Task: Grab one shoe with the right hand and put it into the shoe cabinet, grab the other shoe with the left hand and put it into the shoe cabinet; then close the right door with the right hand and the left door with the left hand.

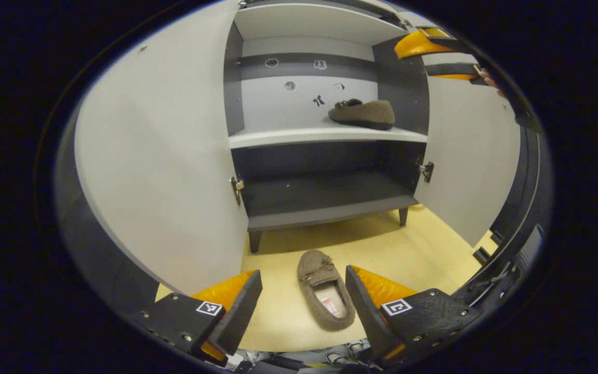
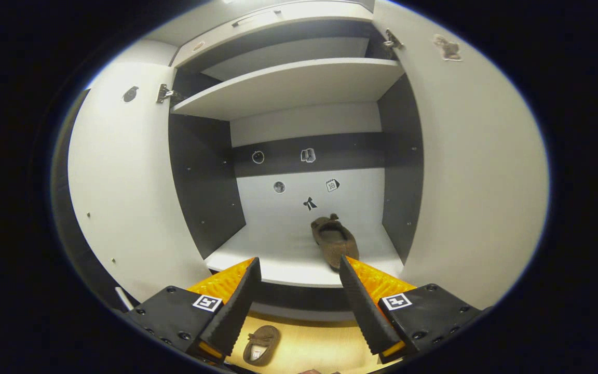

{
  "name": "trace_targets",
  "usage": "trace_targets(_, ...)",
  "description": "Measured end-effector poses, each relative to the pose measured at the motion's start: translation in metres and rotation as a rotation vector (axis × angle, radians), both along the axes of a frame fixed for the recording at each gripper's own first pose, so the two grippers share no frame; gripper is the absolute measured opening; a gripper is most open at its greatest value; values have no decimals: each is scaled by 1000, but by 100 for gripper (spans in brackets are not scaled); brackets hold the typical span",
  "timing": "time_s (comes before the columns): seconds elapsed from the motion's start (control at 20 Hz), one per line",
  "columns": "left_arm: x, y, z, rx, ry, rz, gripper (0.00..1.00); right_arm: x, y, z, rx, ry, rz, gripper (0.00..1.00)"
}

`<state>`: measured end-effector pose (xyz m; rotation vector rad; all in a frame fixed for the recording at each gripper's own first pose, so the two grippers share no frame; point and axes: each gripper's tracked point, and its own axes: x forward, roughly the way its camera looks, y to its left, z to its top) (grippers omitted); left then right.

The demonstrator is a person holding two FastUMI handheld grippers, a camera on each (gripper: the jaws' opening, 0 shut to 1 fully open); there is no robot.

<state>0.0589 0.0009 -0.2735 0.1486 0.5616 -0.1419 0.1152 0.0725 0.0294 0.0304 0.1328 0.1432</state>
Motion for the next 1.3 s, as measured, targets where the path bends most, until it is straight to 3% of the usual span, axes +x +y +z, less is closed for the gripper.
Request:
trace_targets(0.1, 2, -3, -23, 26, 43, -28, 94, -25, 2, -16, -18, -6, -2, 96)
trace_targets(0.15, 2, -6, -33, 42, 58, -40, 94, -37, 2, -22, -25, -7, -3, 92)
trace_targets(0.3, 11, -10, -62, 81, 101, -74, 94, -73, -6, -36, -43, -22, -6, 96)
trace_targets(0.35, 14, -9, -74, 94, 115, -84, 99, -83, -13, -37, -46, -36, -18, 92)
trace_targets(0.4, 17, -10, -85, 109, 134, -91, 95, -92, -22, -40, -41, -42, -36, 94)
trace_targets(0.55, 22, -9, -108, 151, 170, -103, 94, -122, -53, -40, -12, -72, -89, 100)
trace_targets(0.6, 25, -8, -117, 157, 182, -101, 99, -131, -62, -40, 1, -81, -109, 97)
trace_targets(0.7, 31, -2, -134, 163, 216, -73, 99, -152, -79, -41, 25, -91, -151, 96)
trace_targets(0.8, 38, 3, -146, 148, 238, -38, 95, -169, -98, -44, 28, -100, -203, 100)
trace_targets(0.9, 46, 4, -151, 131, 252, -28, 95, -185, -118, -50, 21, -90, -267, 92)
trace_targets(0.95, 50, 3, -155, 129, 261, -30, 100, -192, -129, -53, 23, -82, -301, 96)
trace_targets(1.05, 56, -4, -162, 104, 274, -56, 100, -203, -148, -60, 51, -64, -368, 92)
trace_targets(1.1, 59, -11, -167, 75, 284, -74, 92, -206, -155, -65, 69, -52, -393, 92)
trace_targets(1.15, 61, -15, -171, 50, 288, -77, 98, -209, -163, -69, 81, -39, -421, 92)
trace_targets(1.2, 64, -16, -179, 37, 301, -68, 87, -213, -173, -73, 87, -31, -455, 92)
trace_targets(1.25, 65, -18, -183, 29, 310, -63, 65, -217, -185, -75, 82, -26, -490, 96)
trace_targets(1.3, 68, -18, -183, 26, 303, -68, 51, -224, -197, -77, 68, -25, -525, 96)
